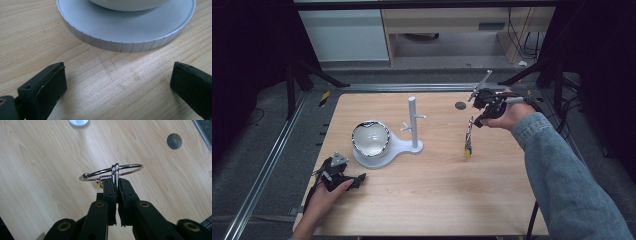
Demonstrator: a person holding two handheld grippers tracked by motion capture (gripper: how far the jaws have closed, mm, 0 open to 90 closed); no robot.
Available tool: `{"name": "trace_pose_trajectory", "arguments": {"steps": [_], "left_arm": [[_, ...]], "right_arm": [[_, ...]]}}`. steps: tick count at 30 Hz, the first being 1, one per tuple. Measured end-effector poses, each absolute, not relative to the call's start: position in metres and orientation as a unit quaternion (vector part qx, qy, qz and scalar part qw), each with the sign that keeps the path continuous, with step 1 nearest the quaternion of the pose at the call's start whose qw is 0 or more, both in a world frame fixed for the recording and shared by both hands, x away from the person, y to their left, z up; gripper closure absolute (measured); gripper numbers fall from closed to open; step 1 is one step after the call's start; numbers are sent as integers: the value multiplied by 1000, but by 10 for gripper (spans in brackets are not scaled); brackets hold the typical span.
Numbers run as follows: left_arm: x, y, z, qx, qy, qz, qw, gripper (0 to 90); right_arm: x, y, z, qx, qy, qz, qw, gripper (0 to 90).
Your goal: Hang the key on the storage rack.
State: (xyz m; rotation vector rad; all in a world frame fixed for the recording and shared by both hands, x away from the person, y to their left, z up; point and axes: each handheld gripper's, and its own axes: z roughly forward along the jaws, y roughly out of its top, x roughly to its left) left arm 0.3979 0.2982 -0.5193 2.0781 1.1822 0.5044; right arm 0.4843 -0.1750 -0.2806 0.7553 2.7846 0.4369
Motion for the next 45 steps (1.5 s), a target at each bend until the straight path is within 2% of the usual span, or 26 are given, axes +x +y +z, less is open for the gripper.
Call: {"name": "trace_pose_trajectory", "arguments": {"steps": [15,45], "left_arm": [[398,298,-519,799,455,194,342,0],[398,298,-519,799,455,194,342,0]], "right_arm": [[489,-161,-253,248,948,161,115,854],[505,-112,-229,221,951,168,138,855]]}}
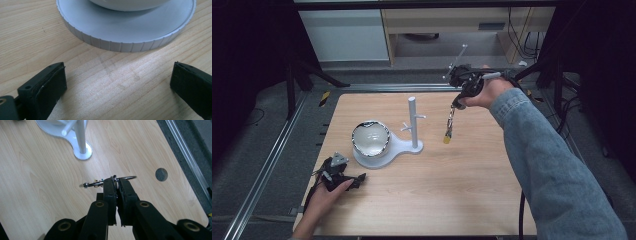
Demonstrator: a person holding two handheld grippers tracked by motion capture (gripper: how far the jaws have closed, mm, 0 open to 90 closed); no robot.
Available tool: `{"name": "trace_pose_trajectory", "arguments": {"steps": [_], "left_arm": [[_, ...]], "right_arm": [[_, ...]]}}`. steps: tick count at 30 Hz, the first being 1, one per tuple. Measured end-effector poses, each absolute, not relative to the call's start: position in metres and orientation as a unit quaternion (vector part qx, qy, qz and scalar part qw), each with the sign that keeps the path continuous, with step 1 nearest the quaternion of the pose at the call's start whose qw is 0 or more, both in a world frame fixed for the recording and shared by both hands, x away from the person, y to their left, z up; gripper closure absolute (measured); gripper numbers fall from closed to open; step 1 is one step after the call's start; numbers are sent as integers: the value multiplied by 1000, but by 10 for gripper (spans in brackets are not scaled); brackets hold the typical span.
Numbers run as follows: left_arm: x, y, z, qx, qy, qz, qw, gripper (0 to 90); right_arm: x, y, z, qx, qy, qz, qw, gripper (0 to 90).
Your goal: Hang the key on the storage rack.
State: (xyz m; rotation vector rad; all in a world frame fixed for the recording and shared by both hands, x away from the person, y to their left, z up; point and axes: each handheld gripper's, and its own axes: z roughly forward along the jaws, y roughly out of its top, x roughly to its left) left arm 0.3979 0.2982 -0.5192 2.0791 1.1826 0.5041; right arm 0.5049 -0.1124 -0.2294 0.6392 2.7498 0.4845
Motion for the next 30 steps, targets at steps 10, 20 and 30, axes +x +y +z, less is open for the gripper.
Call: {"name": "trace_pose_trajectory", "arguments": {"steps": [10,20,30], "left_arm": [[398,298,-519,799,455,194,342,0],[398,298,-519,799,455,194,342,0],[398,298,-519,800,455,194,341,0]], "right_arm": [[509,-93,-222,210,953,169,137,855],[509,-69,-218,191,958,171,132,855],[511,-55,-220,181,960,176,121,854]]}}
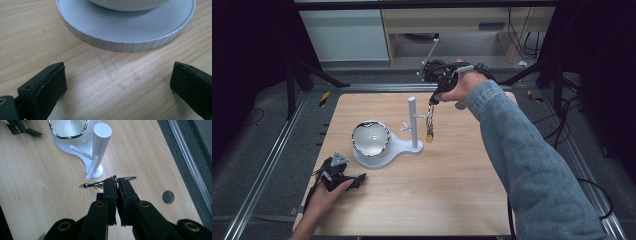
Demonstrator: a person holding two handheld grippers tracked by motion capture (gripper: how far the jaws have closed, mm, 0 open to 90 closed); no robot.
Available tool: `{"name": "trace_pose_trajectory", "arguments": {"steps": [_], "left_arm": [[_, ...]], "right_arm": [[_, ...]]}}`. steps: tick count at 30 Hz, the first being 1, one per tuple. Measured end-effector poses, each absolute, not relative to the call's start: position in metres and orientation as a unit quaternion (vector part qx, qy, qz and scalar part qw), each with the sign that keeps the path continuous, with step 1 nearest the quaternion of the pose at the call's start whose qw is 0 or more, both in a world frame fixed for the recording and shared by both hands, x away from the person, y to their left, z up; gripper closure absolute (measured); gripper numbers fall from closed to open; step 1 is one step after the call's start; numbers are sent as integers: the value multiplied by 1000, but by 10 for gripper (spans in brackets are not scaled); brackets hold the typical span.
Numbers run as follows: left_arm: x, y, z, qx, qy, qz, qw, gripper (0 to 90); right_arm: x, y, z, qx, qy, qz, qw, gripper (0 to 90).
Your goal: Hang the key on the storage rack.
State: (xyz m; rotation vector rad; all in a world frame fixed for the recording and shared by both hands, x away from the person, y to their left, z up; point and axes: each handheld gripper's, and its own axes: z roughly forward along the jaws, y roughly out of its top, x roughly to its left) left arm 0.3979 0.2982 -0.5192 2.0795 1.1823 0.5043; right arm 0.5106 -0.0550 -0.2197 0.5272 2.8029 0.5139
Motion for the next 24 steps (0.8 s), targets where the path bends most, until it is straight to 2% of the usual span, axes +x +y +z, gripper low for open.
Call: {"name": "trace_pose_trajectory", "arguments": {"steps": [24], "left_arm": [[398,298,-519,799,455,194,342,0]], "right_arm": [[510,-36,-228,167,966,165,106,854]]}}
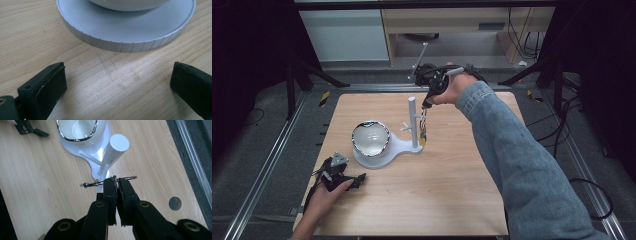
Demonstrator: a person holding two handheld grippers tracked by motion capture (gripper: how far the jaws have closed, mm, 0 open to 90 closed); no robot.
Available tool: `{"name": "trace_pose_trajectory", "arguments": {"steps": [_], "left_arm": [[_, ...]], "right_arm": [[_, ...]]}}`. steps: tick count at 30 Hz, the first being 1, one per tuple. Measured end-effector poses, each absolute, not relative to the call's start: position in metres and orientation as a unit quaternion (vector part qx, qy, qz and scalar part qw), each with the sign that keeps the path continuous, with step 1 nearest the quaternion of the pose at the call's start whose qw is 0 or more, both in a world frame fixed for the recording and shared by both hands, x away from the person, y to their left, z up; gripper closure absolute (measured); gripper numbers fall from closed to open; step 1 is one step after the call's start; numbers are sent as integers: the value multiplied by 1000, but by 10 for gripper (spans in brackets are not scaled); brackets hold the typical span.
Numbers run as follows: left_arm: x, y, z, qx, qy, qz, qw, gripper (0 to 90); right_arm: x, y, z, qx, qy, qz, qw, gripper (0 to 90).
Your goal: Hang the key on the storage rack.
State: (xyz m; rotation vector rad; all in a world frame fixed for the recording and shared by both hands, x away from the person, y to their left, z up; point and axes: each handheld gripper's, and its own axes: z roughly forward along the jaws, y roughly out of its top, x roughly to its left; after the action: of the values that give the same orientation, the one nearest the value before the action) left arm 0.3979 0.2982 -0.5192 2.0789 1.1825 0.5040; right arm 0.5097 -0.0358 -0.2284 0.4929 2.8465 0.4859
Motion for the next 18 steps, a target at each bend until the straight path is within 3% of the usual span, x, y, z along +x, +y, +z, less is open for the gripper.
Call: {"name": "trace_pose_trajectory", "arguments": {"steps": [18], "left_arm": [[398,298,-519,799,455,194,342,0]], "right_arm": [[515,-35,-240,168,965,172,101,854]]}}
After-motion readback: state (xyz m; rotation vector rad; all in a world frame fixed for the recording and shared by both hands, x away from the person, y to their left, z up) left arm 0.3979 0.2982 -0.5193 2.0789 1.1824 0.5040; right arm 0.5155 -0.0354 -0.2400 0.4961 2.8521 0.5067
